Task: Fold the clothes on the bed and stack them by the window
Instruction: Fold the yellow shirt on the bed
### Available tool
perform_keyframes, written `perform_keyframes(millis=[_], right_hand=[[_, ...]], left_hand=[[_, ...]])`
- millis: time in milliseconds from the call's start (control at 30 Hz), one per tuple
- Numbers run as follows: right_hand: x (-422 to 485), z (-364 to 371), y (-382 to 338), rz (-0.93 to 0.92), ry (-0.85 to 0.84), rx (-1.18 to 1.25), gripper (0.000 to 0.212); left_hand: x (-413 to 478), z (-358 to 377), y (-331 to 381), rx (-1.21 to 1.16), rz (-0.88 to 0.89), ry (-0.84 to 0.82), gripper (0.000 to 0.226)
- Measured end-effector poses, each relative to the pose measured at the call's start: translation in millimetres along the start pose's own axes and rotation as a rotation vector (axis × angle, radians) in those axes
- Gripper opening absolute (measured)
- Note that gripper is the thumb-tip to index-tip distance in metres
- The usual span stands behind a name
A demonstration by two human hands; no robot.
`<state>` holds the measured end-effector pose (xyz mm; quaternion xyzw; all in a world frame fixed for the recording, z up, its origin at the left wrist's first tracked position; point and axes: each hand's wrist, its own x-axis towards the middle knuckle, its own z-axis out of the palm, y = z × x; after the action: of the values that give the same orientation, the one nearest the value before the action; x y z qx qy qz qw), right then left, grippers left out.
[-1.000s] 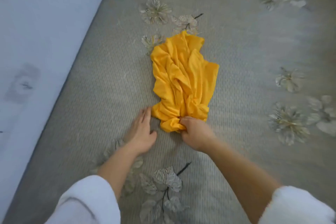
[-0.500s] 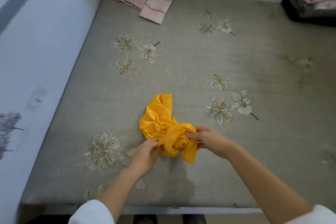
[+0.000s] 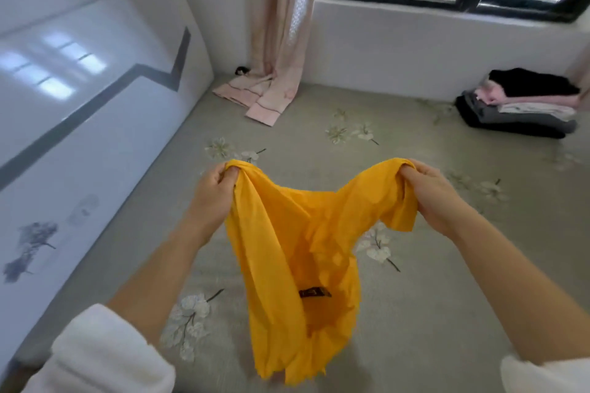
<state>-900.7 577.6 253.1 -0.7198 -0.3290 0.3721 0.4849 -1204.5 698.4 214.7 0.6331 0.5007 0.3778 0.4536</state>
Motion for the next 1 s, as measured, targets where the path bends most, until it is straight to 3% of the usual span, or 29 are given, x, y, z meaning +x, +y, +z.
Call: perform_keyframes(millis=[133,333,533,600,733,900,1000], right_hand=[[-1,-33,-10,-0.072,0.145,-0.069,0.025],[-7,-62,-9,-0.092,0.302,-0.016,0.017],[-19,-71,-25,-0.130,0.294,0.035,0.022],[-22,-65,-40,-0.180,0.242,0.048,0.024],[-25,-42,-69,-0.282,0.165,0.029,0.026],[-26,-7,-89,-0.356,0.085,-0.086,0.021],[-32,7,-95,-0.390,0.029,-0.118,0.020]], left_hand=[[0,-6,25,-0.038,-0.024,0.121,0.033],[2,-9,44,-0.010,0.030,0.166,0.036],[13,-8,55,-0.161,0.020,0.117,0.022],[18,-2,55,-0.119,0.015,-0.037,0.036],[4,39,42,0.216,-0.164,-0.362,0.075],[-57,95,-10,0.488,-0.267,-0.918,0.026],[-83,121,-46,0.460,-0.259,-0.984,0.027]])
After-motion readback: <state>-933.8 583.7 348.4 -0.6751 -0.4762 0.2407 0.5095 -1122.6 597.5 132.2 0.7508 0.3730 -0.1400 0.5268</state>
